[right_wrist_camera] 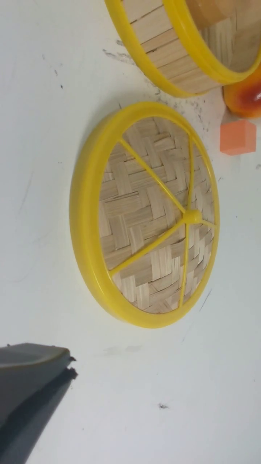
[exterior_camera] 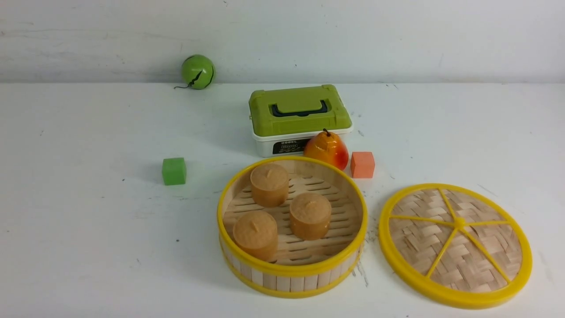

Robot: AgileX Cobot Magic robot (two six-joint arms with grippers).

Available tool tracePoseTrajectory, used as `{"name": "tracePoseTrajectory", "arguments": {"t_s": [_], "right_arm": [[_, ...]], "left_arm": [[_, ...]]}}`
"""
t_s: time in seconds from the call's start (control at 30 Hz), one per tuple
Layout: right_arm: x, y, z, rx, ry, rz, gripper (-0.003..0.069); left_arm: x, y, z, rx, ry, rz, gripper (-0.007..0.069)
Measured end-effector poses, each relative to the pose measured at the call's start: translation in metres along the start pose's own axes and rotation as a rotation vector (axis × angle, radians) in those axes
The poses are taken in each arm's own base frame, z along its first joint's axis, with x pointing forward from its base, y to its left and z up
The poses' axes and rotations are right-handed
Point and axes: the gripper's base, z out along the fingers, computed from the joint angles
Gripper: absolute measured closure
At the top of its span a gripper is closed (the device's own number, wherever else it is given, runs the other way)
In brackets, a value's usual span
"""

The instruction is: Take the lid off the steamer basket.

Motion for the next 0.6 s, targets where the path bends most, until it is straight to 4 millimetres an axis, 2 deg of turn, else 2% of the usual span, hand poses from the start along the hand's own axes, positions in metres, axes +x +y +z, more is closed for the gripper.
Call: {"name": "tracePoseTrajectory", "arguments": {"t_s": [0.6], "right_arm": [[0.0000,0.0000,0.0000,0.000,0.000,0.000,0.0638]], "left_arm": [[0.0000,0.0000,0.0000,0.000,0.000,0.000,0.0385]]}}
